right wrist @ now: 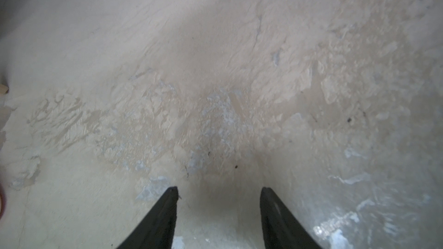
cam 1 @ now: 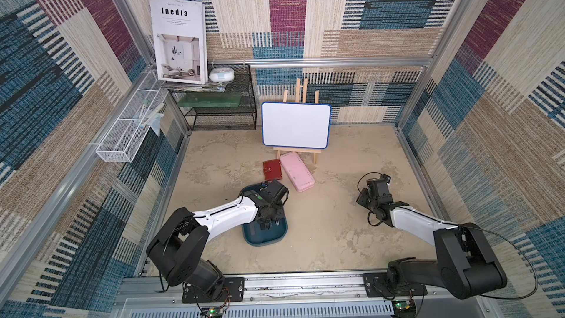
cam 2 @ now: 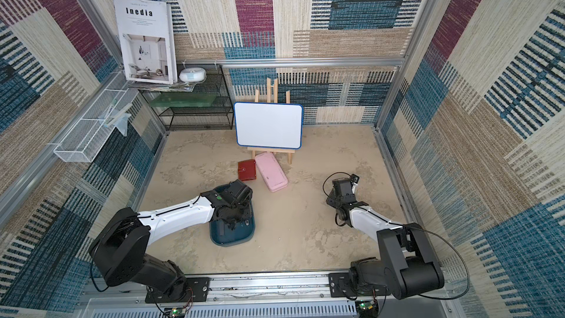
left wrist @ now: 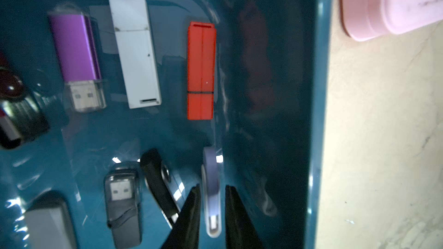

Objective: Put the usb flash drive into the storage box
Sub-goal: Place the USB flash in the storage box, then reset both arms

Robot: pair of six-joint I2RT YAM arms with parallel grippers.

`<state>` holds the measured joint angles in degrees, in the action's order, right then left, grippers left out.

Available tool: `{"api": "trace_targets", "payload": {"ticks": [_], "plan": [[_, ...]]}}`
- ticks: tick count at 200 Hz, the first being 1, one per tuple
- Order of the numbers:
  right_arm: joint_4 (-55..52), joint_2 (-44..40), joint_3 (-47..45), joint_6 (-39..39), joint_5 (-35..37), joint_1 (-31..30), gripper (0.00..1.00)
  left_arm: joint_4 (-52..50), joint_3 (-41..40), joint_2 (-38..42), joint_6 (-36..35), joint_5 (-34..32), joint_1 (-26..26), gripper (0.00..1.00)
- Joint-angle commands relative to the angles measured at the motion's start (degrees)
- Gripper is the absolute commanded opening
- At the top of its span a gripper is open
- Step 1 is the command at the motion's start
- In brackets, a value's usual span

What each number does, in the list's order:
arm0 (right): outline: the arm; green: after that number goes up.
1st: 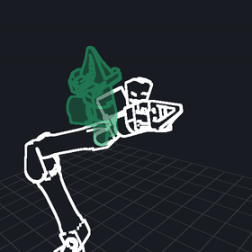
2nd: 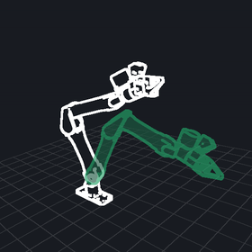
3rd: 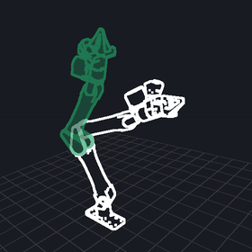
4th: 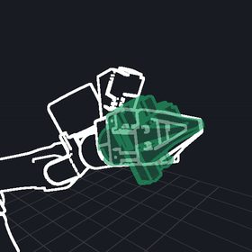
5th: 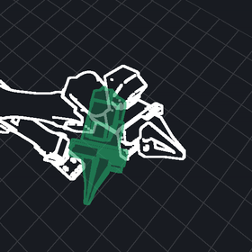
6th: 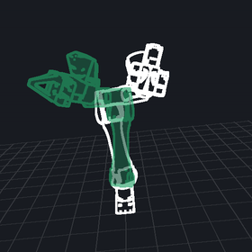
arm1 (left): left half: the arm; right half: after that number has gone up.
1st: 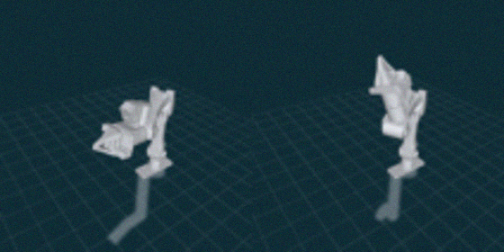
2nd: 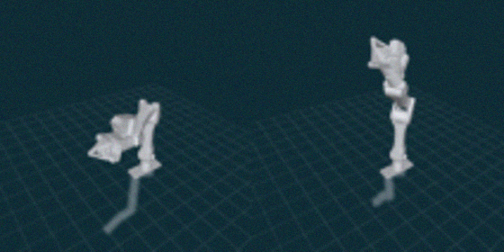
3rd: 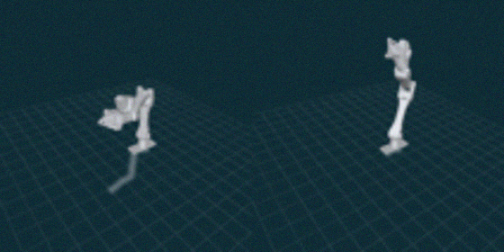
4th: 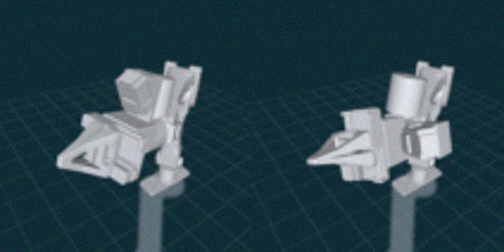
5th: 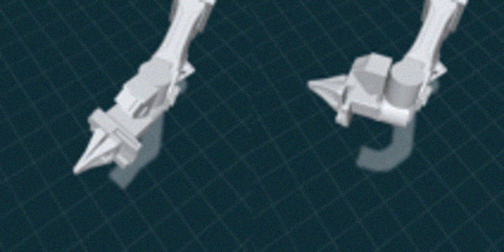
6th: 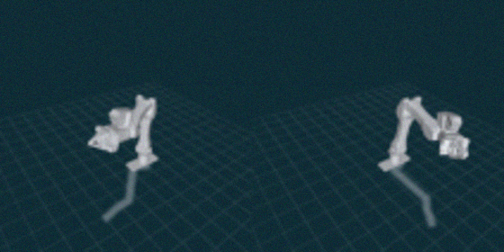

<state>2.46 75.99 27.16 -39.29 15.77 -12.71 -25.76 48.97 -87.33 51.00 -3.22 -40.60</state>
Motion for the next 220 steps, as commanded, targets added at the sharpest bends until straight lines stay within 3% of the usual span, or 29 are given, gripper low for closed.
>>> {"api": "trace_targets", "payload": {"ticks": [1, 19, 71, 122, 148, 182, 201, 220], "plan": [[-0.06, 0.05, 0.34, 0.45, -0.14, -0.04, 0.6, -0.16, 0.33, 0.43, -0.08, 0.32, -0.17, 0.28], [-0.08, 0.02, 0.35, 0.52, -0.13, -0.08, 0.6, -1.2, 0.87, 1.16, -0.28, 0.42, -0.69, 0.37], [-0.28, -1.32, 0.2, 0.87, -0.04, -0.08, 0.59, -8.75, 4.88, 11.94, -4.37, -5.59, -2.82, 0.45], [0.52, -10.46, -1.53, 3.25, 2.77, -0.03, 0.59, -11.65, -0.76, 31.15, -11.74, -27.52, -1.04, 0.62], [1.78, -16.73, -0.88, 7.84, 4.31, -0.07, 0.59, -9.53, -5.96, 39.86, -15.17, -37.69, 1.37, 0.64], [16.01, -21.06, -5.45, 21.7, 5.75, -0.03, 0.62, -1.35, -13.08, 46.28, -23.05, -49.14, 4.59, 0.63], [22.97, -19.55, -8.06, 26.18, 8.66, -0.03, 0.64, 16.16, -22.66, 49.84, -36.67, -48.06, 6.36, 0.65], [28.25, -15.47, -7.43, 28.92, 10.07, 0.0, 0.65, 31.78, -32.29, 52.34, -44.76, -45.05, 11.36, 0.72]]}}
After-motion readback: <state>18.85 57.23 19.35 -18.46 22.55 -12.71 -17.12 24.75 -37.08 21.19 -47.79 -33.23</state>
